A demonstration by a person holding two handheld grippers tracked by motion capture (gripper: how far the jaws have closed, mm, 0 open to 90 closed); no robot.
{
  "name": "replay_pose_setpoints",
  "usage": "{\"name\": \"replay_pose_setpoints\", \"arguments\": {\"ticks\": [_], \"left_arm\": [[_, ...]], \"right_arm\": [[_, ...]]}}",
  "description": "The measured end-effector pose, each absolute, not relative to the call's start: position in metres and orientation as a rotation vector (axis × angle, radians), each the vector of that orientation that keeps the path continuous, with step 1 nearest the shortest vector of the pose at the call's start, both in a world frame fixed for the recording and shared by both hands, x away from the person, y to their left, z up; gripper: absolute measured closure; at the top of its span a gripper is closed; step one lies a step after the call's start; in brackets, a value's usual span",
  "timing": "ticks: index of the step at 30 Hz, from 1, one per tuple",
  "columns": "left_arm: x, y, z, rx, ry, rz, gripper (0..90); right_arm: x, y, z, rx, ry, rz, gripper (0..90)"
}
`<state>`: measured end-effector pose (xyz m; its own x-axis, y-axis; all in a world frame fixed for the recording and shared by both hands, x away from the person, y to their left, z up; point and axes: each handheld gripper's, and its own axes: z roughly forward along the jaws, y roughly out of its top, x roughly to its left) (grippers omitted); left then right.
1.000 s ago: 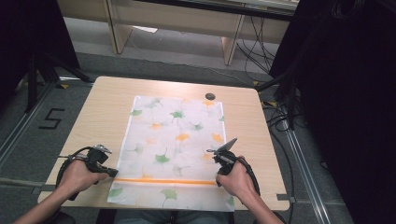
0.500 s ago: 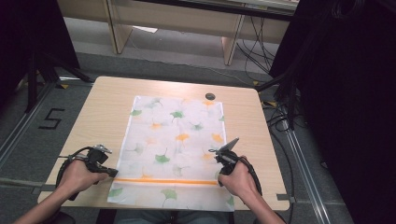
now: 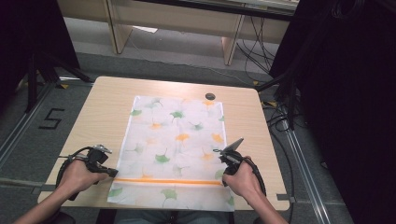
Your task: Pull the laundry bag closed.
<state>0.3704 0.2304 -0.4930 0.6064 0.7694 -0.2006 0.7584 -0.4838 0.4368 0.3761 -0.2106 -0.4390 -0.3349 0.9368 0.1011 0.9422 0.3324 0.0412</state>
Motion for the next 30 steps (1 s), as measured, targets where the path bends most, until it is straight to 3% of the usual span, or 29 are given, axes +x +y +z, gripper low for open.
{"name": "replay_pose_setpoints", "arguments": {"ticks": [2,7,30], "left_arm": [[0.369,0.227,-0.495,2.291,1.247,0.035,89.9],[0.37,0.23,-0.493,2.349,1.208,0.03,89.8],[0.369,0.229,-0.495,2.29,1.234,0.024,89.8]], "right_arm": [[0.377,-0.213,-0.441,-1.749,-2.539,-0.165,90.0],[0.377,-0.215,-0.444,-1.789,-2.506,-0.125,90.0],[0.374,-0.223,-0.456,-1.798,-2.488,-0.183,90.0]]}}
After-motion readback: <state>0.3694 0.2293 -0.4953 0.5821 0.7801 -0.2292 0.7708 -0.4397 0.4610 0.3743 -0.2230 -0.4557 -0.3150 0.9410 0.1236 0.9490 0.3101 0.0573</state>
